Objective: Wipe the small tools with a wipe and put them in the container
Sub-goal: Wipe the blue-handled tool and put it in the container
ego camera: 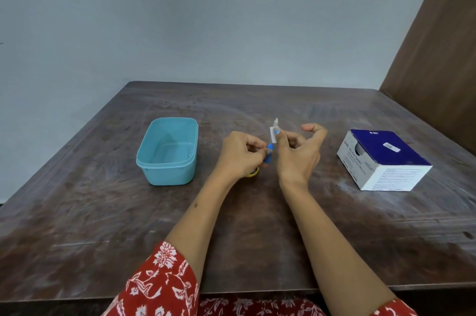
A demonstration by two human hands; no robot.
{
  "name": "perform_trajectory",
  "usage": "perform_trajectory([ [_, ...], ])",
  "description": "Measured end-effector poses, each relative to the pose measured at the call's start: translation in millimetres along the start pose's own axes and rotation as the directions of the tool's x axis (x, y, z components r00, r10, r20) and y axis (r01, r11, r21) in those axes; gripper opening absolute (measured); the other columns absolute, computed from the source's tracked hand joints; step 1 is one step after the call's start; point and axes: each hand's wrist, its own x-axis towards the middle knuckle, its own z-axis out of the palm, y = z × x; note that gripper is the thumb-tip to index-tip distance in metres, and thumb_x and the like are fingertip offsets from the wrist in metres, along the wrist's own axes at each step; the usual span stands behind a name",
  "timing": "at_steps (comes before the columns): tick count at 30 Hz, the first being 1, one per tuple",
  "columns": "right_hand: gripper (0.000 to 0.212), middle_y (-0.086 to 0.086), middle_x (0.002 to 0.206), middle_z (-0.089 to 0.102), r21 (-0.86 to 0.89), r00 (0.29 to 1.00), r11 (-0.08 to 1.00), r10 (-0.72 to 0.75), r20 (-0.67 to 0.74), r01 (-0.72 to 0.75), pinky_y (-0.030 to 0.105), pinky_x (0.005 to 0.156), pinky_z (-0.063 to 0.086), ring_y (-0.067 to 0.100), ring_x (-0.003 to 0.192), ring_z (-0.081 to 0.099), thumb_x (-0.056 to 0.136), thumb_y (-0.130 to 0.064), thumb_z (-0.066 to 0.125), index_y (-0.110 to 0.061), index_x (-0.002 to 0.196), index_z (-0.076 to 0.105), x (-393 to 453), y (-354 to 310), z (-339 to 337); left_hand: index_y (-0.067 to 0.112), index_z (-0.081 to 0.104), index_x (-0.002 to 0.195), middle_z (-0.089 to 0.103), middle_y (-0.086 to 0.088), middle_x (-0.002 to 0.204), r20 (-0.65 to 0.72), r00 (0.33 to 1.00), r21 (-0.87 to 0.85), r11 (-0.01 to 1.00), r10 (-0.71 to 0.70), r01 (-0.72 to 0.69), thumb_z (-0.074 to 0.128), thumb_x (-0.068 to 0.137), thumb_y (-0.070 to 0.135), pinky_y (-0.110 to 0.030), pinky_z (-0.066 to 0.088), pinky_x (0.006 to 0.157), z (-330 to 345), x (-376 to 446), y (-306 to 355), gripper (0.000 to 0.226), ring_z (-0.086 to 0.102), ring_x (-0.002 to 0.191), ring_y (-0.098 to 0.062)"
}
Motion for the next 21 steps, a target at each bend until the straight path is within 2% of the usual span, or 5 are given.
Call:
perform_trajectory([
  [3,0.042,-0.008,0.070,0.067,-0.017,0.996,1.000,0.001,0.092,0.000,0.005,0.062,0.043,-0.004,0.061,0.062,0.080,-0.002,0.069,-0.013,0.100,0.034,-1.9,1.6,0.5,0.003,0.073,0.088,0.073,-0.014,0.080,-0.092,0.995,0.051,0.998,0.044,-0.039,0.066,0.081,0.004,-0.033,0.060,0.069,2.6,-0.1,-3.1,0.010,0.071,0.068,-0.020],
  [11,0.041,-0.009,0.069,0.066,0.014,0.996,1.000,0.022,-0.091,-0.021,0.010,0.064,0.045,0.000,0.063,0.062,0.081,-0.003,0.068,-0.018,0.098,0.034,3.4,1.9,-1.8,-0.008,0.069,0.091,0.068,-0.018,0.075,0.194,0.980,-0.042,0.998,-0.033,0.042,0.064,0.082,-0.003,-0.026,0.059,0.066,1.6,-3.1,-1.5,0.011,0.067,0.063,-0.024],
  [14,0.040,-0.006,0.072,0.068,0.005,0.996,1.000,0.012,-0.085,-0.012,0.010,0.064,0.046,-0.001,0.063,0.062,0.082,-0.004,0.068,-0.018,0.098,0.034,3.8,0.3,-1.6,-0.001,0.072,0.088,0.070,-0.018,0.077,0.115,0.993,-0.018,1.000,-0.010,0.013,0.066,0.082,0.001,-0.033,0.060,0.068,6.1,-3.3,-4.1,0.009,0.069,0.064,-0.026],
  [17,0.040,-0.006,0.072,0.067,-0.012,1.000,1.000,0.001,-0.002,-0.001,0.006,0.061,0.043,-0.005,0.060,0.062,0.082,-0.002,0.067,-0.015,0.100,0.035,0.4,-2.2,-0.9,0.005,0.073,0.085,0.072,-0.017,0.079,-0.008,1.000,-0.023,1.000,0.001,-0.002,0.065,0.082,0.004,-0.043,0.060,0.071,9.4,-0.3,-7.2,0.008,0.071,0.067,-0.028],
  [21,0.040,-0.007,0.071,0.067,-0.029,0.996,1.000,0.007,0.086,-0.005,0.006,0.060,0.044,-0.003,0.061,0.063,0.081,-0.001,0.067,-0.016,0.100,0.035,-2.9,-2.0,-0.3,-0.001,0.071,0.090,0.071,-0.019,0.079,-0.083,0.996,-0.101,0.995,-0.021,0.013,0.062,0.084,-0.002,-0.043,0.060,0.067,8.3,0.9,-6.1,0.011,0.071,0.068,-0.029],
])
